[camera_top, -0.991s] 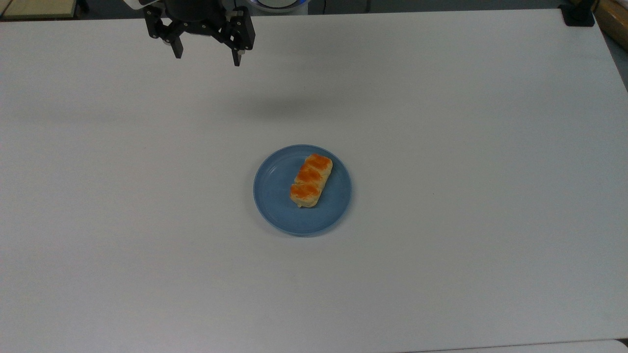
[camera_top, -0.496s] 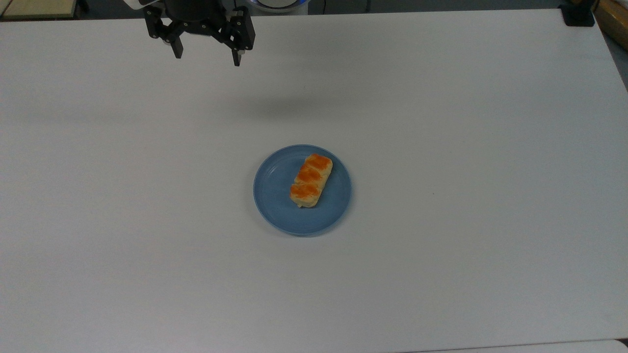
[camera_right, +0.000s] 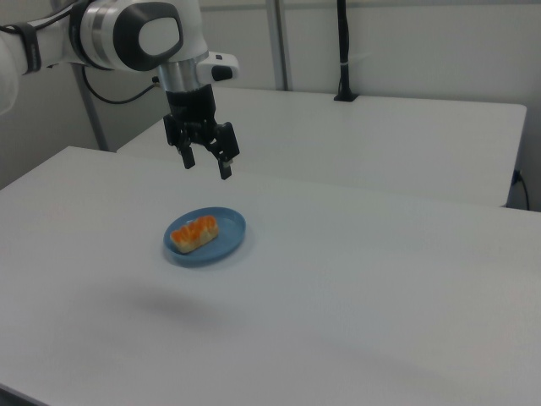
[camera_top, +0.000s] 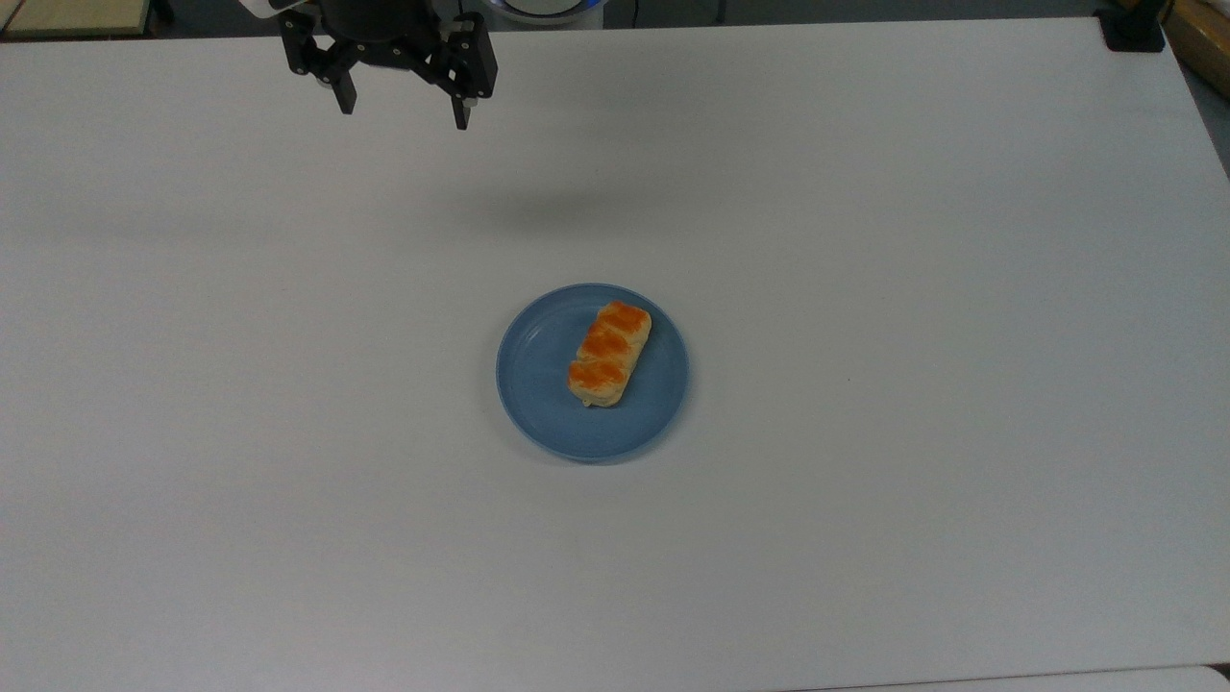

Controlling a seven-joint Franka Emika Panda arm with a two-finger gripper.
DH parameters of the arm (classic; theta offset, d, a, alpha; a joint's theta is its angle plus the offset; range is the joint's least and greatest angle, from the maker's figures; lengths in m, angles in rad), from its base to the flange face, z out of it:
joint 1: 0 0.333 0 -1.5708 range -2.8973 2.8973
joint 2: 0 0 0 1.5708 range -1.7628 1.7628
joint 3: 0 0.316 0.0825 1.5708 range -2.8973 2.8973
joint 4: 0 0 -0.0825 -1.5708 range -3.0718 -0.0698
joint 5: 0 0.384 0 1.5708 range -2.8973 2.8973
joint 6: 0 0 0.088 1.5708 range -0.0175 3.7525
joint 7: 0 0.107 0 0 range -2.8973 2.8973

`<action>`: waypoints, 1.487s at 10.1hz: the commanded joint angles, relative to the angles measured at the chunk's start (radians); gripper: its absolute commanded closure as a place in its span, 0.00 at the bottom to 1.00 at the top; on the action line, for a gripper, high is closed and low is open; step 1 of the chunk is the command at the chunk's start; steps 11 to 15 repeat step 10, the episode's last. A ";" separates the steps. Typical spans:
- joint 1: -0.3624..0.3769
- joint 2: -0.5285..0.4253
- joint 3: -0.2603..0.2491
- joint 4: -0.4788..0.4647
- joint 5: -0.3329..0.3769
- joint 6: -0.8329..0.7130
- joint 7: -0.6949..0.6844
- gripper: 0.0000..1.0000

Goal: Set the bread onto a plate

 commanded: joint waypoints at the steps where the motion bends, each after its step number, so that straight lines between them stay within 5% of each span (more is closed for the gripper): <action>1: 0.000 -0.015 -0.012 -0.005 0.018 -0.016 -0.012 0.00; 15: -0.009 -0.033 -0.010 -0.006 0.018 -0.022 -0.015 0.00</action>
